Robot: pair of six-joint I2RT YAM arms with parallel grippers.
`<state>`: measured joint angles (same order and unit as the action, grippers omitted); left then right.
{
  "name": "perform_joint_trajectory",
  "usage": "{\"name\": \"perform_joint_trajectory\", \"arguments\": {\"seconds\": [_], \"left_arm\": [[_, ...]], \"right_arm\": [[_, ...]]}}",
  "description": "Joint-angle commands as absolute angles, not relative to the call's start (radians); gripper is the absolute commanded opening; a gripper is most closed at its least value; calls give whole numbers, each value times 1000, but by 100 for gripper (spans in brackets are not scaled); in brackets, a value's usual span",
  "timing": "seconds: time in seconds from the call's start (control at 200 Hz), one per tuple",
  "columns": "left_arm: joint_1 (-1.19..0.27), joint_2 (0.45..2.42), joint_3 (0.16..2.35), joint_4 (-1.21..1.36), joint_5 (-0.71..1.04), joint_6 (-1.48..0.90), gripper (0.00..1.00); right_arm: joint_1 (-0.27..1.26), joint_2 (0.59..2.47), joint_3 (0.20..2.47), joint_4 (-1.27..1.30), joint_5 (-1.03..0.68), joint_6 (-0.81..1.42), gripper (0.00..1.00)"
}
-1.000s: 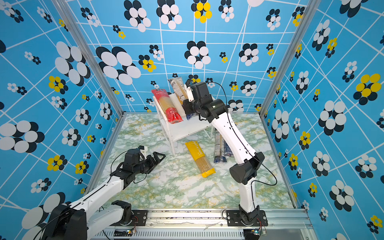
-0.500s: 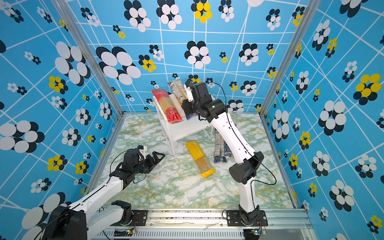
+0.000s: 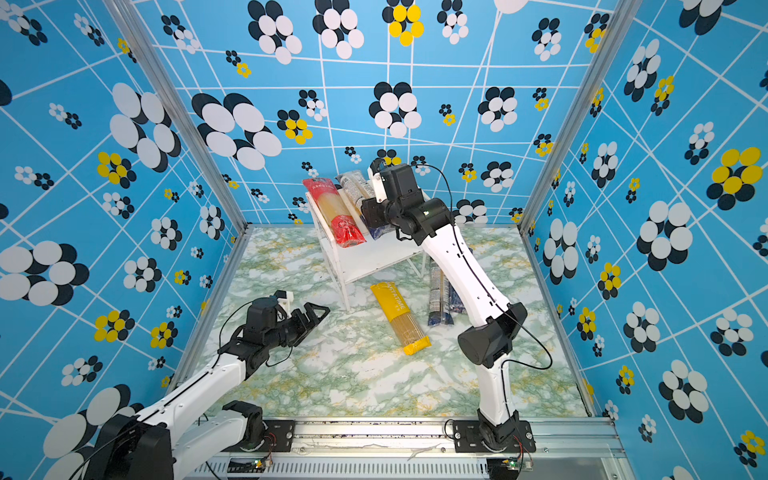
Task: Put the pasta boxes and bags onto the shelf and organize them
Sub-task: 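Open the right gripper and draw it back from the shelf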
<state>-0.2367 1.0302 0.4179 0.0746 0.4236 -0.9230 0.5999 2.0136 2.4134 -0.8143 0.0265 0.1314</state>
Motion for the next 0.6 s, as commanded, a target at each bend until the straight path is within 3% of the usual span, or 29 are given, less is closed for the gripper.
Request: {"name": "perform_joint_trajectory", "arguments": {"seconds": [0.0,0.595], "left_arm": [[-229,1029,418,66,441,-905,99],[-229,1031,429,59,446,-905,99]], "right_arm": [[597,2023,2412,-797,10,112,61],[597,1985,2659,-983,84,-5,80]]}}
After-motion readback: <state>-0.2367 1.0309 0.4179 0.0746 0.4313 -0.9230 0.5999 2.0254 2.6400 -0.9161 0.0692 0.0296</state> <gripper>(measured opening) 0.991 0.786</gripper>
